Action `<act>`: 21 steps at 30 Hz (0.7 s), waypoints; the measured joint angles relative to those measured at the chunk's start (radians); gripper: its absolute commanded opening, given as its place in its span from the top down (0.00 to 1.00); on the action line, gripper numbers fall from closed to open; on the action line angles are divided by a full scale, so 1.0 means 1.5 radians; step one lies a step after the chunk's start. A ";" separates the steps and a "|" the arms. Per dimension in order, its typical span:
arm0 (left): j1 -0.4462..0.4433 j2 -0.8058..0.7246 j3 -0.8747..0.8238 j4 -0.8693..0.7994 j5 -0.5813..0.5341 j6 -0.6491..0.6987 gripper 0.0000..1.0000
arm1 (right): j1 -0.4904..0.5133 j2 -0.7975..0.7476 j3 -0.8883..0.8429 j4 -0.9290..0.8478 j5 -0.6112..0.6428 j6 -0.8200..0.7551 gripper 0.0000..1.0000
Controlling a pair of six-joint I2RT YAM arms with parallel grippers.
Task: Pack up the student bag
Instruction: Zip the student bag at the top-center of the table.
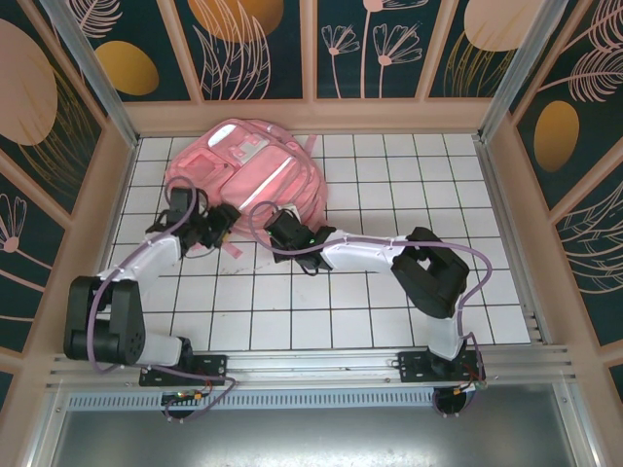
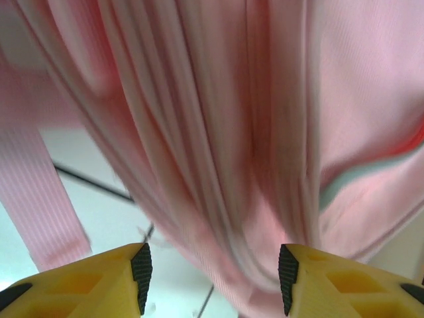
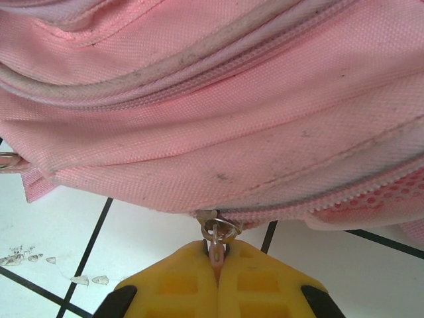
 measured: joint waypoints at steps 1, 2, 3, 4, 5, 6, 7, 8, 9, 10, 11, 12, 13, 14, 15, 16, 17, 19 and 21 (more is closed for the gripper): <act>-0.016 -0.011 -0.011 0.007 -0.004 -0.018 0.44 | -0.002 0.000 0.000 0.000 -0.005 0.000 1.00; -0.033 -0.022 -0.022 0.015 -0.011 -0.036 0.43 | -0.004 0.000 0.000 0.002 -0.013 0.000 1.00; -0.049 -0.030 -0.030 0.024 -0.016 -0.054 0.43 | -0.006 0.000 0.000 0.004 -0.020 0.000 1.00; -0.061 -0.031 -0.032 0.031 -0.019 -0.065 0.42 | -0.008 -0.001 -0.001 0.006 -0.025 0.000 1.00; -0.076 -0.030 -0.033 0.044 -0.025 -0.080 0.43 | -0.009 -0.003 -0.004 0.010 -0.030 0.000 1.00; -0.089 -0.025 -0.033 0.056 -0.030 -0.090 0.42 | -0.010 -0.007 -0.008 0.012 -0.034 0.000 1.00; -0.099 -0.019 -0.032 0.068 -0.032 -0.098 0.43 | -0.010 -0.009 -0.011 0.014 -0.037 0.000 1.00; -0.111 -0.011 -0.031 0.078 -0.036 -0.106 0.43 | -0.010 -0.011 -0.013 0.016 -0.040 0.000 1.00; -0.125 0.002 -0.028 0.085 -0.043 -0.114 0.43 | -0.010 -0.012 -0.014 0.017 -0.044 0.000 1.00; -0.134 0.011 -0.026 0.090 -0.046 -0.119 0.43 | -0.010 -0.013 -0.015 0.019 -0.045 0.000 1.00; -0.145 0.024 -0.024 0.096 -0.050 -0.126 0.44 | -0.010 -0.014 -0.015 0.020 -0.049 0.000 1.00; -0.153 0.034 -0.023 0.102 -0.054 -0.132 0.47 | -0.010 -0.016 -0.016 0.021 -0.051 0.000 1.00; -0.159 0.043 -0.022 0.104 -0.059 -0.137 0.50 | -0.011 -0.017 -0.016 0.022 -0.054 -0.001 1.00; -0.165 0.052 -0.019 0.104 -0.064 -0.142 0.56 | -0.012 -0.017 -0.016 0.022 -0.057 -0.001 1.00; -0.168 0.062 -0.013 0.103 -0.068 -0.144 0.65 | -0.014 -0.017 -0.016 0.023 -0.060 0.000 1.00; -0.170 0.070 -0.005 0.102 -0.073 -0.146 0.76 | -0.014 -0.017 -0.017 0.023 -0.061 0.000 1.00; -0.171 0.075 0.003 0.097 -0.078 -0.150 0.84 | -0.015 -0.017 -0.017 0.023 -0.062 0.000 1.00; -0.173 0.078 0.022 0.079 -0.092 -0.150 1.00 | -0.015 -0.017 -0.017 0.025 -0.062 0.000 1.00; -0.176 0.078 0.039 0.053 -0.107 -0.144 1.00 | -0.016 -0.018 -0.019 0.029 -0.061 0.000 1.00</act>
